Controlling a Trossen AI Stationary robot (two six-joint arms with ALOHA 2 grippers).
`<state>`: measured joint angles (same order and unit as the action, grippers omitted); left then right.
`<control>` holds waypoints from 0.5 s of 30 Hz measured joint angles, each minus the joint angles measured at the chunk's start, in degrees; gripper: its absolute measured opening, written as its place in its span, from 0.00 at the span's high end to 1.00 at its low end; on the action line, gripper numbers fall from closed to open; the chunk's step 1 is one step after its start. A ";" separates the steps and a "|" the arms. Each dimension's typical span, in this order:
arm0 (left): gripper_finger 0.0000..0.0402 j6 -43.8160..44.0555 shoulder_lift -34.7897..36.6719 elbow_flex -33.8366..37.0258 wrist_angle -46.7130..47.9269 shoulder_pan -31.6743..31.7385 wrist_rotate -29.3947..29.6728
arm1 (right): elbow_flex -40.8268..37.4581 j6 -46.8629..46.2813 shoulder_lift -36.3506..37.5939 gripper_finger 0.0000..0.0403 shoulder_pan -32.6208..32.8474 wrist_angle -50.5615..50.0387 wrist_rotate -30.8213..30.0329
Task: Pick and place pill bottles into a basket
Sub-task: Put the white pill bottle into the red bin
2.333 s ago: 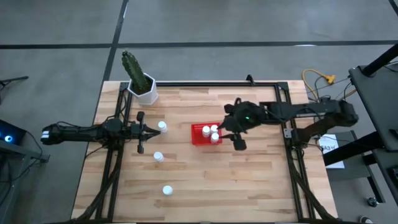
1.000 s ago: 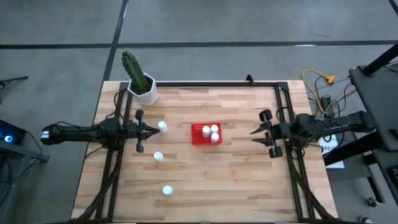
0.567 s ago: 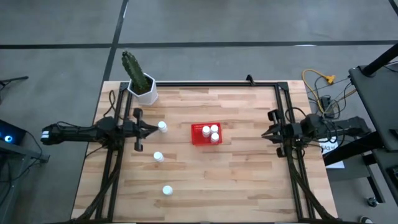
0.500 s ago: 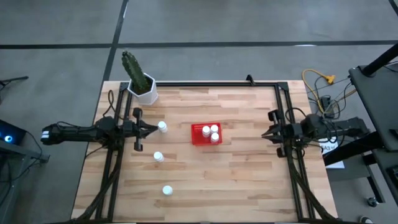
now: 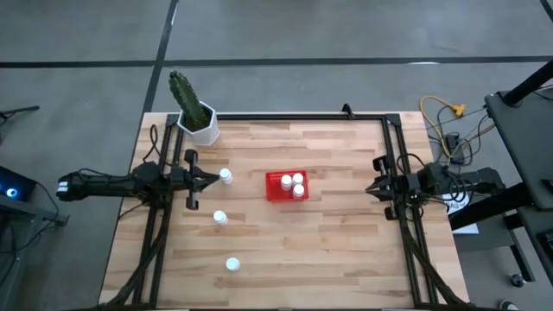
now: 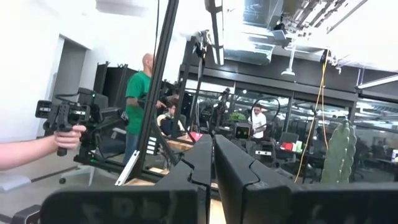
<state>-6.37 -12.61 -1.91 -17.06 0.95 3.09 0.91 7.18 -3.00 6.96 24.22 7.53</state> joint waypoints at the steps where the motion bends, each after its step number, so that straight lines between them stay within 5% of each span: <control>1: 0.99 0.00 0.03 0.00 -0.01 -0.01 0.00 | -0.07 -0.19 0.14 0.98 0.00 0.01 -0.01; 15: 0.99 0.02 -0.02 0.00 -0.28 0.00 0.00 | -0.12 -0.82 0.30 0.98 0.00 -7.40 -0.17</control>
<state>-6.35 -12.62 -1.91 -17.35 0.94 3.09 0.80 6.36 -2.70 6.96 16.82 7.35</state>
